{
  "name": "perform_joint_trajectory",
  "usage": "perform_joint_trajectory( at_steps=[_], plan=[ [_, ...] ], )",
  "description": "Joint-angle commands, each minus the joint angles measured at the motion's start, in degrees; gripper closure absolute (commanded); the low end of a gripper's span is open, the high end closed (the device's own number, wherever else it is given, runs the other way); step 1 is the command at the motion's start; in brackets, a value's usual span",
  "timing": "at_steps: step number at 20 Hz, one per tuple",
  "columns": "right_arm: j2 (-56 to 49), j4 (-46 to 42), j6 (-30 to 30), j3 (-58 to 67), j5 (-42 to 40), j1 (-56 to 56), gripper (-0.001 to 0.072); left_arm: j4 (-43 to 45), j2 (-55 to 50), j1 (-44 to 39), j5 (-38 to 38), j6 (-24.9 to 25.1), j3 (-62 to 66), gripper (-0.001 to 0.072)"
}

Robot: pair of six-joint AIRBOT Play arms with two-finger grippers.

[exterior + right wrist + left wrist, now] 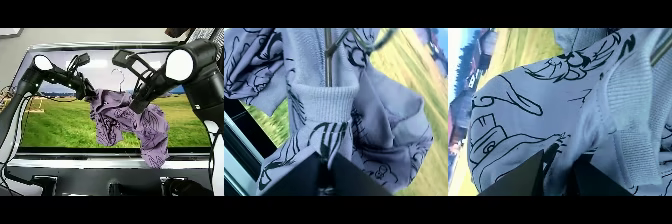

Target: Fold the clothes and pants, and hang the long-sleeved shirts on hangers.

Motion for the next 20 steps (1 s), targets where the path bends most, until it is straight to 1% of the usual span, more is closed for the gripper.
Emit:
perform_joint_trajectory(
  at_steps=[1,2,3,5,6,10,12,13,15,16,19,20],
  plan=[
    [0.79,-3.91,6.45,0.0,0.31,0.0,0.0305,0.0,1.92,0.24,1.4,-4.81,0.04,0.0685],
    [1.51,-4.83,8.15,0.0,-0.2,0.0,0.0234,0.0,2.67,0.33,1.62,-6.75,0.04,0.0686],
    [2.6,-5.9,10.01,0.0,-1.07,0.0,0.019,0.0,3.3,0.33,1.79,-8.94,0.04,0.0687],
    [5.31,-8.09,13.31,0.0,-3.26,0.0,0.0176,0.0,4.57,0.31,1.95,-11.8,0.04,0.0688],
    [7.02,-10.38,15.08,0.0,-4.44,0.0,0.0149,0.0,5.2,0.31,1.95,-11.78,0.04,0.0688],
    [13.07,-25.46,23.23,0.0,-6.73,-0.52,0.0147,0.0,7.85,0.33,1.97,-11.78,0.04,0.0688],
    [15.23,-26.34,28.26,-0.02,-7.41,-5.55,0.0147,0.22,8.9,-0.11,1.97,-11.76,0.04,0.0688],
    [16.0,-25.46,29.83,-0.02,-7.93,-9.01,0.0147,0.22,9.51,-0.37,1.97,-11.74,0.04,0.0688],
    [16.7,-20.2,27.47,-0.02,-9.79,-17.94,0.0145,0.24,11.04,-0.76,1.95,-11.74,0.04,0.0688],
    [16.46,-15.61,23.85,-0.02,-9.75,-22.82,0.0144,0.22,11.91,-0.9,1.9,-11.74,0.04,0.0688],
    [14.73,3.41,4.94,-0.13,-7.63,-35.67,0.0146,0.2,14.47,-1.77,0.22,-11.69,0.04,0.0688],
    [13.73,6.4,0.59,-0.13,-6.6,-37.83,0.0146,0.22,15.13,-2.23,-0.9,-11.69,0.04,0.0688]
  ],
)
